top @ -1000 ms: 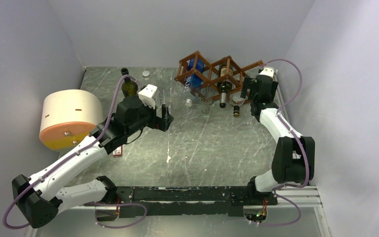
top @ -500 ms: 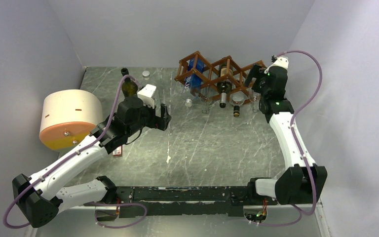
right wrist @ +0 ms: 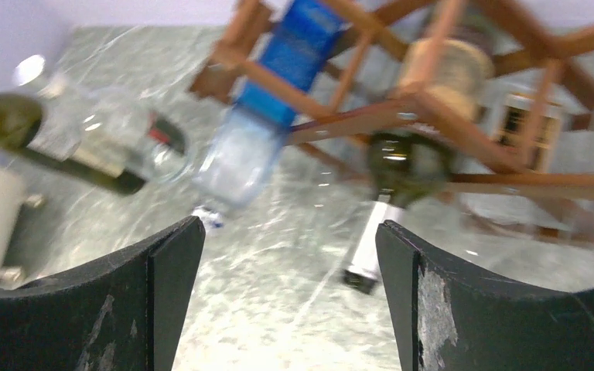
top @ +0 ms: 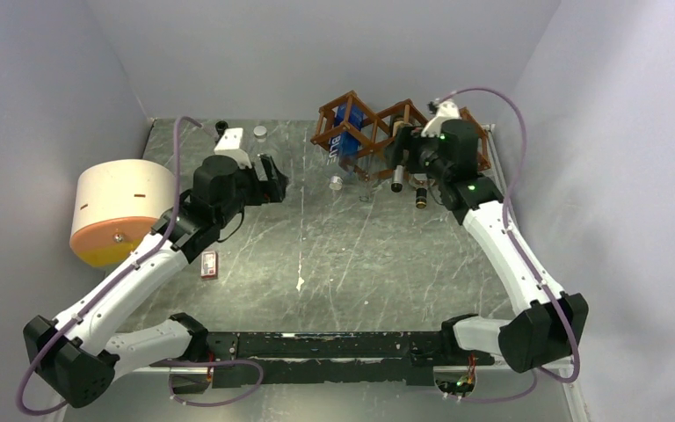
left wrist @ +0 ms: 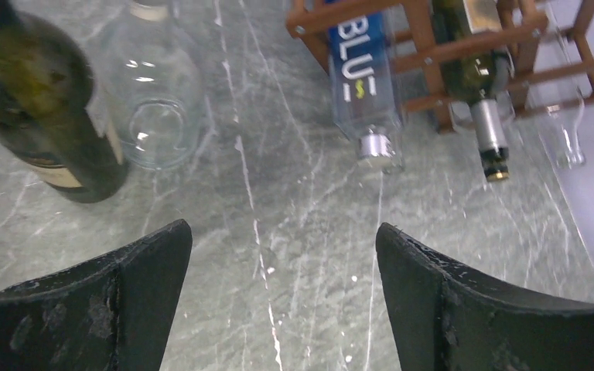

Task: Put the wine bottle on the wine rack

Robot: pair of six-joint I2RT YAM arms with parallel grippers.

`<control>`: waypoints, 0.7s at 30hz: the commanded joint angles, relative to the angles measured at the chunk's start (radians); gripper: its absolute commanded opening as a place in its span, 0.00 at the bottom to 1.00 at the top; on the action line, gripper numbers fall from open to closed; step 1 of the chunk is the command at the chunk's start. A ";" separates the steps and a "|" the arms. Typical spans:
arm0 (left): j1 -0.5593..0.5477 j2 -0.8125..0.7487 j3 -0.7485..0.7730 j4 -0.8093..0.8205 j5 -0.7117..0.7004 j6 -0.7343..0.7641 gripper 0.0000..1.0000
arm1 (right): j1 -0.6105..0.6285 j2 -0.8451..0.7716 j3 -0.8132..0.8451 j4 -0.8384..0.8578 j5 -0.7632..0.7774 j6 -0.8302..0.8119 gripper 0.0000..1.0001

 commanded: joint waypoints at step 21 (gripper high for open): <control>0.061 -0.338 0.029 -0.040 -0.316 0.066 1.00 | 0.584 0.668 0.541 0.220 0.228 -0.024 0.83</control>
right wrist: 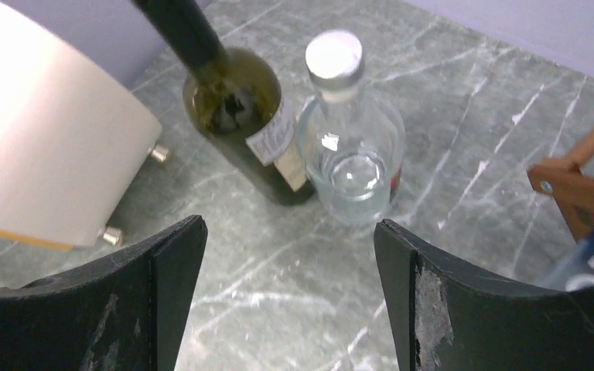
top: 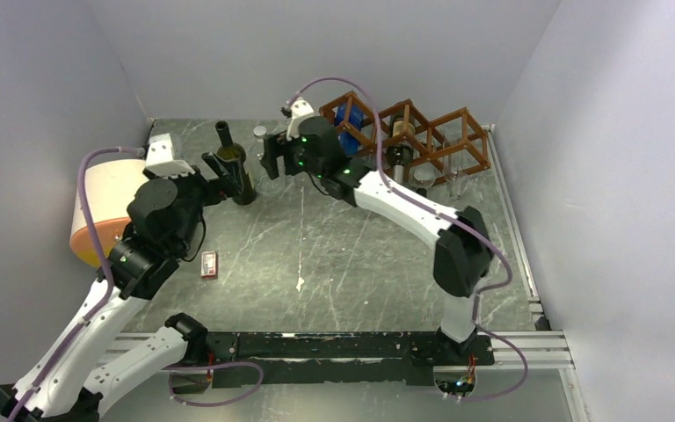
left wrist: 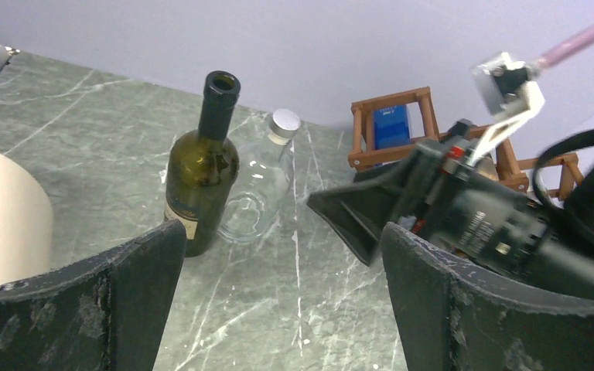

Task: Put the wine bottle on the wine rack

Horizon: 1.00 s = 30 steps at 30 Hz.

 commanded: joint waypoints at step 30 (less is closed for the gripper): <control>0.005 -0.050 -0.018 -0.056 0.080 -0.105 0.97 | 0.053 0.402 0.410 0.058 0.264 -0.212 0.01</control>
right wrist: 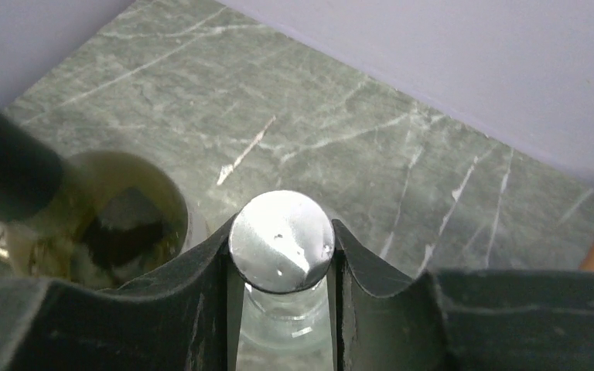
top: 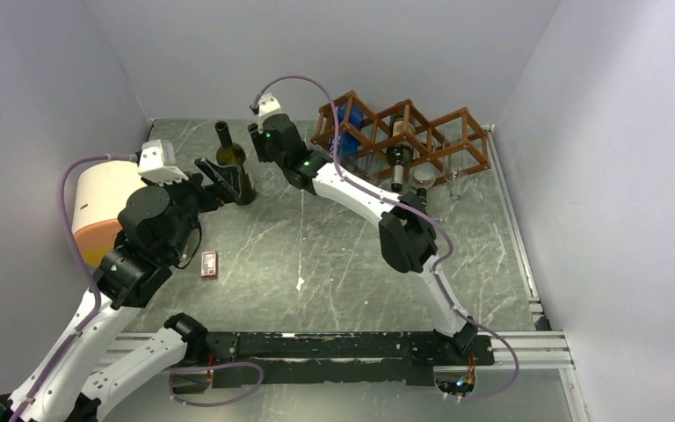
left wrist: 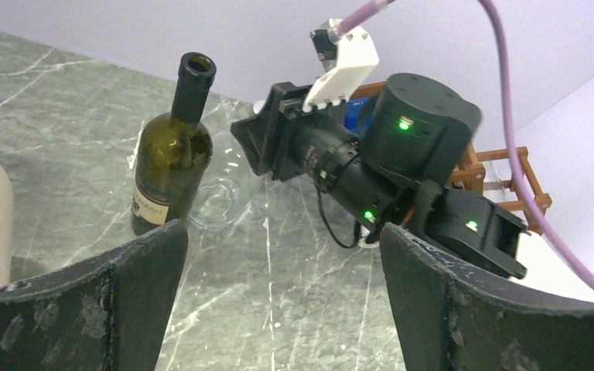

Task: Put the wine bottle on the wine rack

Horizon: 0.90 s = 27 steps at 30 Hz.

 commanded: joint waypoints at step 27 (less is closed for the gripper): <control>0.007 0.074 -0.156 0.003 0.138 -0.123 0.99 | 0.174 -0.955 -1.268 0.045 -0.060 0.293 0.00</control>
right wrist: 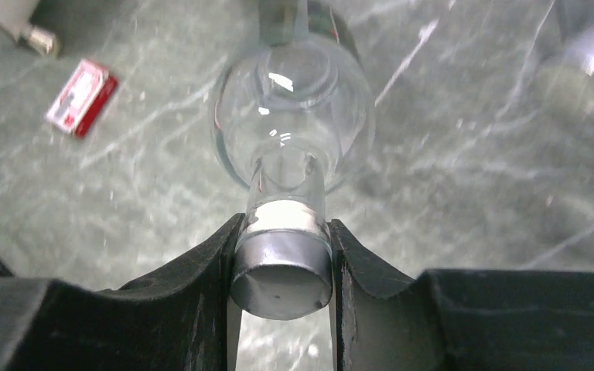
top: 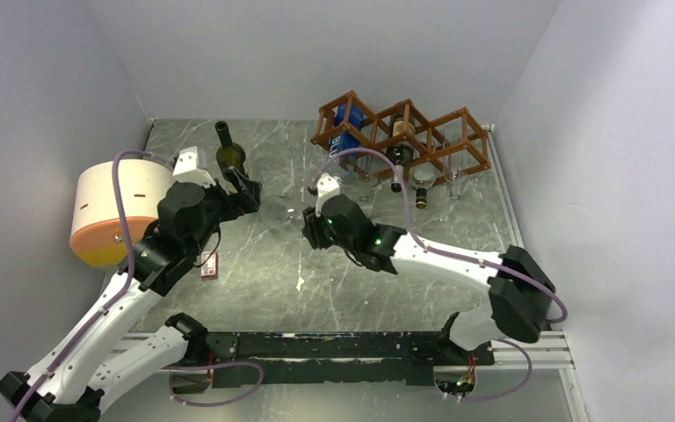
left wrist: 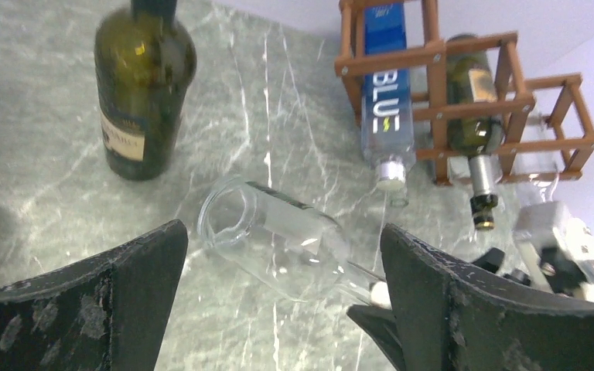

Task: Put the wine bottle on the wine rack

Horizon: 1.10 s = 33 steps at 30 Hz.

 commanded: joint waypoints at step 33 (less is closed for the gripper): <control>0.100 0.539 -0.216 0.514 0.545 0.076 0.95 | 0.059 -0.191 -0.399 -0.144 -0.181 0.134 0.00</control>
